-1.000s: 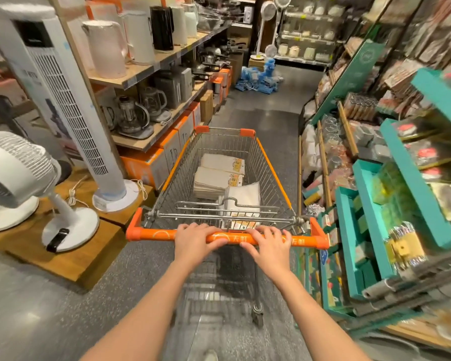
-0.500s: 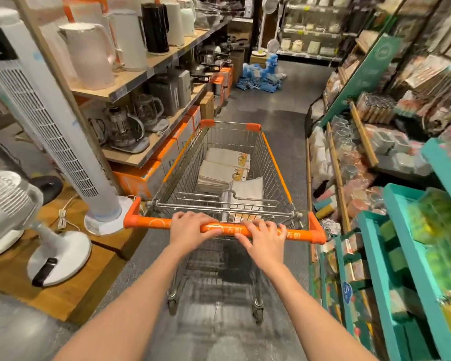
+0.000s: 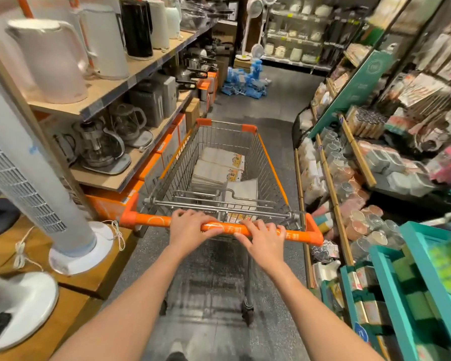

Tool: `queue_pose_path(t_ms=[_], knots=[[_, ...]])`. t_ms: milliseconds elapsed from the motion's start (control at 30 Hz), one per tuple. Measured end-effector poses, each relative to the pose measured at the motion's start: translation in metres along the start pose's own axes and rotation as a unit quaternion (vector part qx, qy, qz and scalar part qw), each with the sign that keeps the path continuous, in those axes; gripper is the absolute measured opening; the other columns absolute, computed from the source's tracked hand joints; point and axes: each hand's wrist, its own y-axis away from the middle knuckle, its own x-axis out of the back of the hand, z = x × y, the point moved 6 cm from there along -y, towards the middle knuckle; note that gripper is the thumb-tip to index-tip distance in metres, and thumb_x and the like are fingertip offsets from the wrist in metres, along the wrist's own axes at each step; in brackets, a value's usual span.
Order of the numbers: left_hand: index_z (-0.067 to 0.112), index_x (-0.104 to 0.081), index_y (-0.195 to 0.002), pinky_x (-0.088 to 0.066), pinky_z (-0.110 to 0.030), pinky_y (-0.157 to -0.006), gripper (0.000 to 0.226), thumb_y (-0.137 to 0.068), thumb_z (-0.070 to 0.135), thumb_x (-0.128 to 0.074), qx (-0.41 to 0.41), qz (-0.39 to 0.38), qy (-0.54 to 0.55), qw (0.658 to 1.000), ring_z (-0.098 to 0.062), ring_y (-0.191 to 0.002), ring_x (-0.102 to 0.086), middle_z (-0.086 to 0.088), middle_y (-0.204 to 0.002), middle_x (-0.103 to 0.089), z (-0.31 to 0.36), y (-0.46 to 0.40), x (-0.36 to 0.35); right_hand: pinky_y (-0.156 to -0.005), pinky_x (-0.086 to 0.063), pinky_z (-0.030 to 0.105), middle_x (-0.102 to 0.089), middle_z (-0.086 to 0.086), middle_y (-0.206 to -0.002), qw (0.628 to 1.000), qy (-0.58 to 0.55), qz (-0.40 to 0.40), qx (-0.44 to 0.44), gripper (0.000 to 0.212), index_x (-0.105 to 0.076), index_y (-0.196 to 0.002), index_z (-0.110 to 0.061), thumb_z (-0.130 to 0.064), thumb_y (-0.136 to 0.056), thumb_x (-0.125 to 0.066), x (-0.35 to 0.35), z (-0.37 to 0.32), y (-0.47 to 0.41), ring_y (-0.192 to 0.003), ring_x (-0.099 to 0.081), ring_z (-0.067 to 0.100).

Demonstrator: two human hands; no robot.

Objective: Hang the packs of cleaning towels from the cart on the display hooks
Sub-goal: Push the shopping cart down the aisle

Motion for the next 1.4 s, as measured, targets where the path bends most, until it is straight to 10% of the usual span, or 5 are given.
queue_pose_path(t_ms=[1400], knots=[[0.056, -0.049, -0.126, -0.019, -0.038, -0.1, 0.076, -0.07, 0.09, -0.011, -0.049, -0.055, 0.006, 0.997, -0.004, -0.121, -0.045, 0.027, -0.129, -0.054, -0.177, -0.432, 0.006, -0.105, -0.019, 0.045, -0.053, -0.01, -0.132, 0.998, -0.004, -0.007, -0.06, 0.059, -0.041, -0.137, -0.04, -0.068, -0.089, -0.022, -0.01, -0.053, -0.436, -0.123, -0.043, 0.021]])
